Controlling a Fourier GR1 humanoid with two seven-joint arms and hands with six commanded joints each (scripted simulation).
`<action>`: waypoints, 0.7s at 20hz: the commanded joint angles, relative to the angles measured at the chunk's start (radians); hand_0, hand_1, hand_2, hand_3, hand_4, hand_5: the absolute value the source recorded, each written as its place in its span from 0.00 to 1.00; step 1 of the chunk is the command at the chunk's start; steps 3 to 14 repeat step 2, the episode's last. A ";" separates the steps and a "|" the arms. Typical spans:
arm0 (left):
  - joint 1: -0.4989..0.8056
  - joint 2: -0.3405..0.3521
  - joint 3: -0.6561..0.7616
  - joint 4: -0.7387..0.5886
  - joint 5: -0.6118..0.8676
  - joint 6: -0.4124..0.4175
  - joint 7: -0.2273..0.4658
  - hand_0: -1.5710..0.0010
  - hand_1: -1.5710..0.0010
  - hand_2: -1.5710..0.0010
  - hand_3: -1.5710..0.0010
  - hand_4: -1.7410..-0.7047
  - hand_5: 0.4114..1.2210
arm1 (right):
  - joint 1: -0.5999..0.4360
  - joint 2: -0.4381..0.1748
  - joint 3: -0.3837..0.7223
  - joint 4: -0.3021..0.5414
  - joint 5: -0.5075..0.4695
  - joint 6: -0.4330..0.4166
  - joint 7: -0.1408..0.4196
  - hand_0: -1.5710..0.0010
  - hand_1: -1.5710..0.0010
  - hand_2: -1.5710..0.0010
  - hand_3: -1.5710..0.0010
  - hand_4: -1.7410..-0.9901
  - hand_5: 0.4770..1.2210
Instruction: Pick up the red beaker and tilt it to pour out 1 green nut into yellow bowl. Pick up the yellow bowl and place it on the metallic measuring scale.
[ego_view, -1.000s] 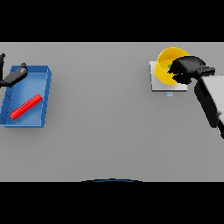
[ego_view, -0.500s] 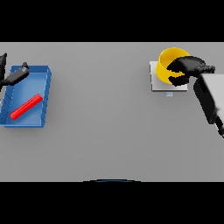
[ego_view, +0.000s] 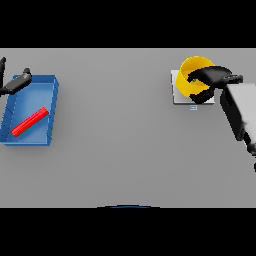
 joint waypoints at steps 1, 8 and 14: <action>-0.007 -0.019 -0.010 -0.001 -0.008 0.013 0.011 1.00 1.00 1.00 1.00 0.89 0.40 | -0.001 -0.001 0.004 0.003 0.003 0.004 -0.006 0.96 0.96 0.91 0.77 0.57 0.35; 0.002 -0.009 -0.005 -0.005 -0.005 0.011 -0.003 1.00 1.00 1.00 1.00 0.89 0.40 | -0.005 -0.004 0.003 0.007 0.003 0.012 -0.012 0.97 0.97 0.93 0.78 0.58 0.34; 0.002 -0.009 -0.005 -0.005 -0.005 0.011 -0.003 1.00 1.00 1.00 1.00 0.89 0.40 | -0.005 -0.004 0.003 0.007 0.003 0.012 -0.012 0.97 0.97 0.93 0.78 0.58 0.34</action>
